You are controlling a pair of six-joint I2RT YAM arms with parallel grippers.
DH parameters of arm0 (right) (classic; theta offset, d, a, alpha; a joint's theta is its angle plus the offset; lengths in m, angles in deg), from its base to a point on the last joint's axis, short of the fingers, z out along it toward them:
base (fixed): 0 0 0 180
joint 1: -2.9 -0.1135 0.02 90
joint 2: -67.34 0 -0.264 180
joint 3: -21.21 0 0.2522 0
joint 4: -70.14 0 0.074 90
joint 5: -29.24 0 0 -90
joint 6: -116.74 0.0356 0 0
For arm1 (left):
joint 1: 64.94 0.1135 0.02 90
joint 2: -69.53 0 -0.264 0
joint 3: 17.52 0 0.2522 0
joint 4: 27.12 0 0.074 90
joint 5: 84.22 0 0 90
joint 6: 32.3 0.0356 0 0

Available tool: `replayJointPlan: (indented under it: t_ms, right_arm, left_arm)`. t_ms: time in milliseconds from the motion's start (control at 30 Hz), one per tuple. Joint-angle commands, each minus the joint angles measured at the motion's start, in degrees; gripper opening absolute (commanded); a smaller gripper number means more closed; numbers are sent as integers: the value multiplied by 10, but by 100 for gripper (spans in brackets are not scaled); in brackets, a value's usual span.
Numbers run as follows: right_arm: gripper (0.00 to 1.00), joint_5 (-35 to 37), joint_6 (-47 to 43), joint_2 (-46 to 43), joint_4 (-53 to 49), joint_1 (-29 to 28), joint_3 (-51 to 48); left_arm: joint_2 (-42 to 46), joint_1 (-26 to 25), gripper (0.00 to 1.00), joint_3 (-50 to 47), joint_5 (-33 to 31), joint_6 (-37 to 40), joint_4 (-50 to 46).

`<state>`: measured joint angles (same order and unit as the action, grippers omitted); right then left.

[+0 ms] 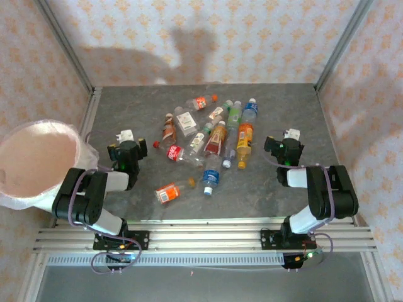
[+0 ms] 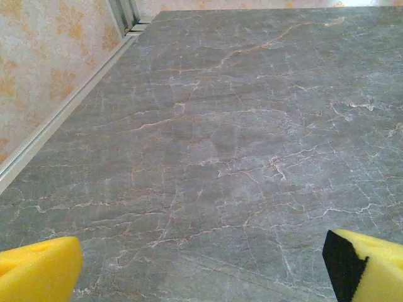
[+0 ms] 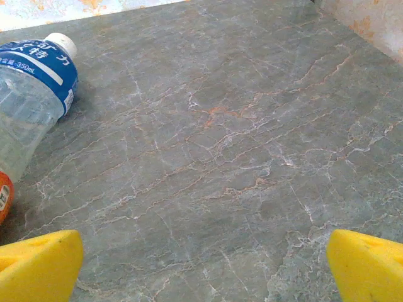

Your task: Put the plastic bottles in the bin

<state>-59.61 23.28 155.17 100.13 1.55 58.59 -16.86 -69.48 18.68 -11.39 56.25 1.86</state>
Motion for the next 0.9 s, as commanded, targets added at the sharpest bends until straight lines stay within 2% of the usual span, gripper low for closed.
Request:
replayJointPlan:
  t_ms: [0,767,867]
  right_arm:
    - [99,11,7,-6,8,-2,4]
    - [99,4,9,-7,6,1,4]
    - [99,3,8,-9,7,1,3]
  left_arm:
    - [9,0,100,8,-19,-12,17]
    - [13,-3,100,6,-33,-15,19]
    - [23,-3,100,8,-14,-7,7]
